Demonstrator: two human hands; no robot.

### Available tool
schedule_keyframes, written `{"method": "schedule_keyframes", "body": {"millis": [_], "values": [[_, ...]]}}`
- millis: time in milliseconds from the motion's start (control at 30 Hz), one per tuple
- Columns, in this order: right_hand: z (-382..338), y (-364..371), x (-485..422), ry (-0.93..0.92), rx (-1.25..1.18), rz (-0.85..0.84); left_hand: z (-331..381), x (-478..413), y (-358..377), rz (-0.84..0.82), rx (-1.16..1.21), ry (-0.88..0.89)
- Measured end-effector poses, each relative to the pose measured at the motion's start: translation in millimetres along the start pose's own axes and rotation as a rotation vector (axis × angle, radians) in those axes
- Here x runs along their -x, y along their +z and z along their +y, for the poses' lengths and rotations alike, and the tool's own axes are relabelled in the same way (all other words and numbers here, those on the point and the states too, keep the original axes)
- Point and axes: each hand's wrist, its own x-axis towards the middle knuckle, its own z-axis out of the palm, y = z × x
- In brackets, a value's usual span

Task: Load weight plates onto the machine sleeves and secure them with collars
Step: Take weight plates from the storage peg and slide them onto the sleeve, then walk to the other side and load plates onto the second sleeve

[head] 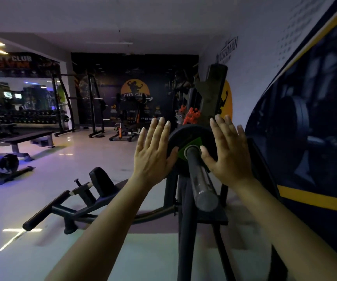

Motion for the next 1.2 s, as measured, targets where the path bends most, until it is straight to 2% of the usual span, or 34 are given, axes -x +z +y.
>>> {"method": "schedule_keyframes", "body": {"millis": [267,533,667,833,1200], "values": [[-98.7,-101.7,41.6,0.003,-0.009,-0.032,11.9,64.7,-136.4,0.011,0.018,-0.007],[-178.8,-111.4,76.4,-0.011,-0.091,-0.104,-4.1,144.2,-193.2,-0.079,-0.002,-0.107],[-218.0,-86.3,102.9,0.002,-0.182,-0.190,-25.6,189.5,-203.9,-0.131,-0.022,-0.171],[-262.1,-34.7,144.6,0.031,-0.282,-0.349,-65.6,255.2,-200.0,-0.288,-0.059,-0.250],[-341.4,132.9,185.2,0.032,-0.496,-0.634,-183.4,349.1,-140.8,-0.629,-0.193,-0.460]]}}
